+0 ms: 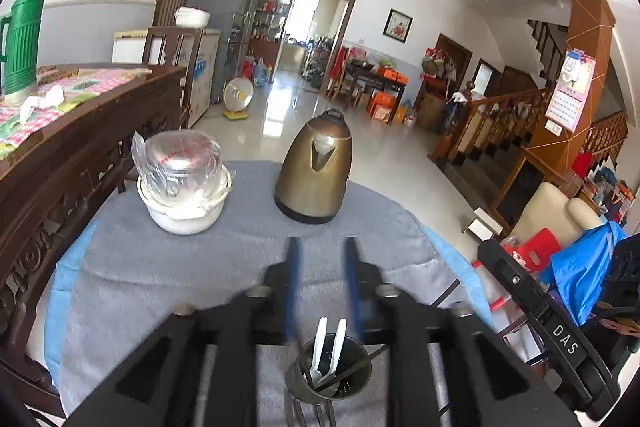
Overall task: Organize utensils
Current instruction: 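Lower both chopsticks into the dark grey cup and open both tools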
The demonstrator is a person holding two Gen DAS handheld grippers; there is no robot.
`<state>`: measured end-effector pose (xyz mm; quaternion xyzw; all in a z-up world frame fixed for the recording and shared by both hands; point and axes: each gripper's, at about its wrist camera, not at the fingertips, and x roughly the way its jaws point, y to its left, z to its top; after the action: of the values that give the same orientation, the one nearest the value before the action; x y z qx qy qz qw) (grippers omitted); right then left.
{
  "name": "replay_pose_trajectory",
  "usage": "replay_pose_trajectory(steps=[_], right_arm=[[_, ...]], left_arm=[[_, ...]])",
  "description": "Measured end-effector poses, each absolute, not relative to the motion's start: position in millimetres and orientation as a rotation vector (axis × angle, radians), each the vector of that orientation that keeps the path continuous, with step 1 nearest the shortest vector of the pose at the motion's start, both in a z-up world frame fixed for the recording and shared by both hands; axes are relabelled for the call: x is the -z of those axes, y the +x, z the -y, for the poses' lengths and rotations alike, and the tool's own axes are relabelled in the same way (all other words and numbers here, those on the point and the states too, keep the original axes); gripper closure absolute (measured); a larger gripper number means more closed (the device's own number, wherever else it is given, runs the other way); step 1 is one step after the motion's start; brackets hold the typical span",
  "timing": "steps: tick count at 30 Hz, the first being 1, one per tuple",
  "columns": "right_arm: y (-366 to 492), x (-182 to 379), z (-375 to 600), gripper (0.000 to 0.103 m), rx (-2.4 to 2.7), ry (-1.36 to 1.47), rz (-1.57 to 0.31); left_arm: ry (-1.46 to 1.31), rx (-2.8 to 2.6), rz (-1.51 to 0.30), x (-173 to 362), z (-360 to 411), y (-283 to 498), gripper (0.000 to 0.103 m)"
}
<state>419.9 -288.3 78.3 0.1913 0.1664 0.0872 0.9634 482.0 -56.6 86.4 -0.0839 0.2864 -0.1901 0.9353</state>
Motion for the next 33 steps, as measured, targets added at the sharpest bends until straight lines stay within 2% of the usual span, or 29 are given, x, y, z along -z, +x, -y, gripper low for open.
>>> replay_pose_trajectory(steps=[1, 2, 3, 7, 12, 16, 22, 28, 33], right_arm=[[417.3, -78.7, 288.5, 0.068, -0.183, 0.389, -0.335], [413.6, -78.8, 288.7, 0.050, -0.187, 0.391, -0.328], [408.7, -79.5, 290.5, 0.042, -0.187, 0.396, -0.313], [384.1, -75.5, 300.6, 0.041, -0.161, 0.416, -0.255], [357.7, -57.9, 308.4, 0.044, -0.168, 0.416, -0.280], [349.2, -34.8, 308.8, 0.064, -0.168, 0.416, -0.361], [357.2, 13.0, 301.3, 0.067, -0.197, 0.425, -0.557], [387.3, 74.3, 275.2, 0.078, -0.242, 0.367, -0.852], [406.1, 108.8, 263.1, 0.082, -0.260, 0.372, -0.953]], left_arm=[[-0.165, 0.382, -0.568, -88.3, 53.5, 476.9, 0.058], [-0.155, 0.374, -0.546, -90.7, 49.6, 470.6, 0.056], [-0.145, 0.368, -0.531, -92.0, 46.2, 465.1, 0.056], [-0.128, 0.336, -0.525, -83.4, 27.6, 445.6, 0.050], [-0.132, 0.273, -0.609, -50.2, 6.9, 433.5, 0.048], [-0.155, 0.240, -0.712, -11.7, -1.8, 423.6, 0.048], [-0.163, 0.222, -0.862, 41.6, 3.7, 413.5, 0.048], [-0.120, 0.243, -0.987, 75.7, 19.9, 416.0, 0.048], [-0.103, 0.279, -1.051, 92.9, 27.1, 418.8, 0.048]])
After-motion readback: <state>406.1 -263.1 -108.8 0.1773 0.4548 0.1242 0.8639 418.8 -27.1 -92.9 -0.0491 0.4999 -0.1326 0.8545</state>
